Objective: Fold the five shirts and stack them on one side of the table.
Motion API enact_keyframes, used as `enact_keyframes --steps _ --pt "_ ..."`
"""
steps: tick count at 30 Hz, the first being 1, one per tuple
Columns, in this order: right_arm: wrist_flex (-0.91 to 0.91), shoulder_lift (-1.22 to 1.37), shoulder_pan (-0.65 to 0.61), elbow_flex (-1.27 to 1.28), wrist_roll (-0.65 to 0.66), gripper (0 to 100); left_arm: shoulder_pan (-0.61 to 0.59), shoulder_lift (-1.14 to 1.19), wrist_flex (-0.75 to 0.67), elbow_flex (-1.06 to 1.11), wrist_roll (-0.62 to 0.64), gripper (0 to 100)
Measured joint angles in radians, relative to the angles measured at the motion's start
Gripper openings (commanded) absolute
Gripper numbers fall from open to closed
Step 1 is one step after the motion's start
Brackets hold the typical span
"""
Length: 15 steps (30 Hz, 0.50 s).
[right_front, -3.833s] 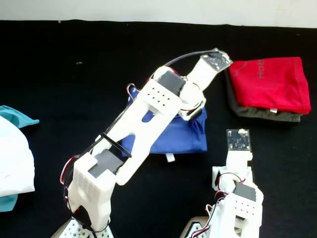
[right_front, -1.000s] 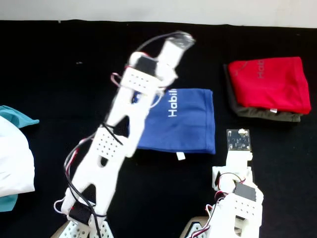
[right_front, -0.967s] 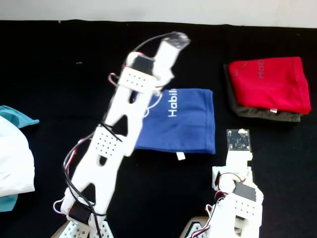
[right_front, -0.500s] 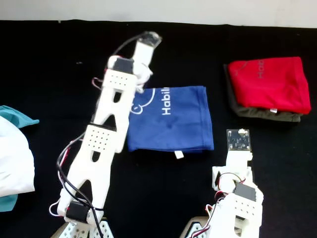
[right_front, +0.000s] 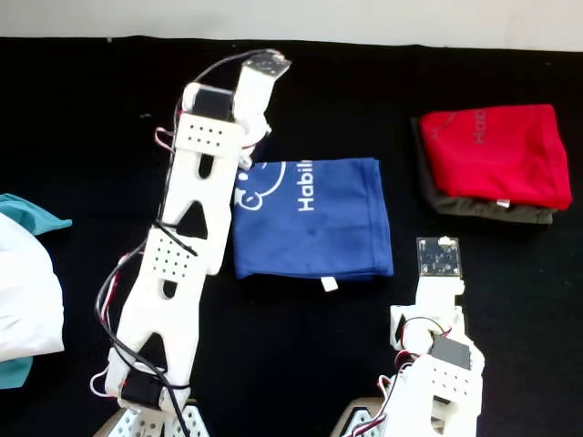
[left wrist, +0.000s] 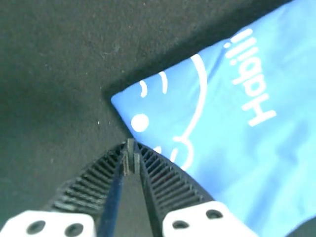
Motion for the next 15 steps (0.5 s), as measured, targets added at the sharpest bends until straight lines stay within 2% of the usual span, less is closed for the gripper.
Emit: enact_keyframes --steps 4,9,12,15 --pt "0.000 0.000 0.000 0.000 0.000 16.3 0.012 -0.206 0.000 0.245 0.046 1" --pt "-0.006 0.000 0.000 0.000 0.000 16.3 0.078 -0.528 -0.017 0.730 0.052 1" --pt "-0.009 0.000 0.000 0.002 0.000 16.3 0.118 -0.700 -0.126 1.059 0.052 1" --pt "-0.009 0.000 0.000 0.003 0.000 16.3 0.144 -0.859 -0.296 1.392 0.054 1"
